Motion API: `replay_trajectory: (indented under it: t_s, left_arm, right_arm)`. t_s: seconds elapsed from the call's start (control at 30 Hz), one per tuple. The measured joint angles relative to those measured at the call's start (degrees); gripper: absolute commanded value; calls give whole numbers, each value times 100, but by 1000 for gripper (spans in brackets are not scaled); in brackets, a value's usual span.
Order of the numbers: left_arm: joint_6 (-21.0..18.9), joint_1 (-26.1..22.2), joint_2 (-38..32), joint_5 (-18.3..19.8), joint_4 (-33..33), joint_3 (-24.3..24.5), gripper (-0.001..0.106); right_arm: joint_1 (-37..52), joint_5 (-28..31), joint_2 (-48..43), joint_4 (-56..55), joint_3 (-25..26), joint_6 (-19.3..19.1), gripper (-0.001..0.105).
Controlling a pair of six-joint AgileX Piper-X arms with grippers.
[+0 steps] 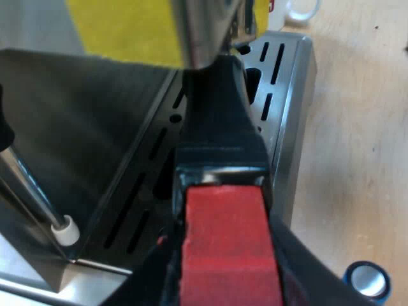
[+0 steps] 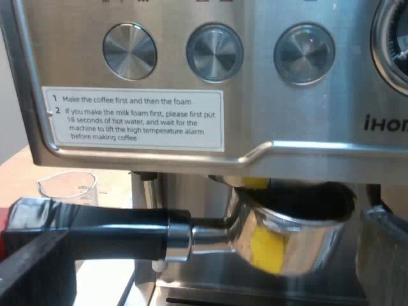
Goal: Put the handle in the coffee machine
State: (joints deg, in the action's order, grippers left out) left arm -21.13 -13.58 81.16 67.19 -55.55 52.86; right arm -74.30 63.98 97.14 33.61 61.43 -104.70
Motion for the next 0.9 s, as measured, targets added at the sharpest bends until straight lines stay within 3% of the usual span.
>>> replay_trajectory:
  t_s: [0.43,0.67,0.9]
  left_arm:
    - [-31,0,369,282,12,-38,0]
    - [-31,-15,369,299,208,-434,0]
    - [-383,-367,369,314,576,-519,0]
  right_arm:
    - [0,0,0,0,0,-11,90]
    - [0,0,0,0,0,-11,90]
    - [0,0,0,-99,0,-11,90]
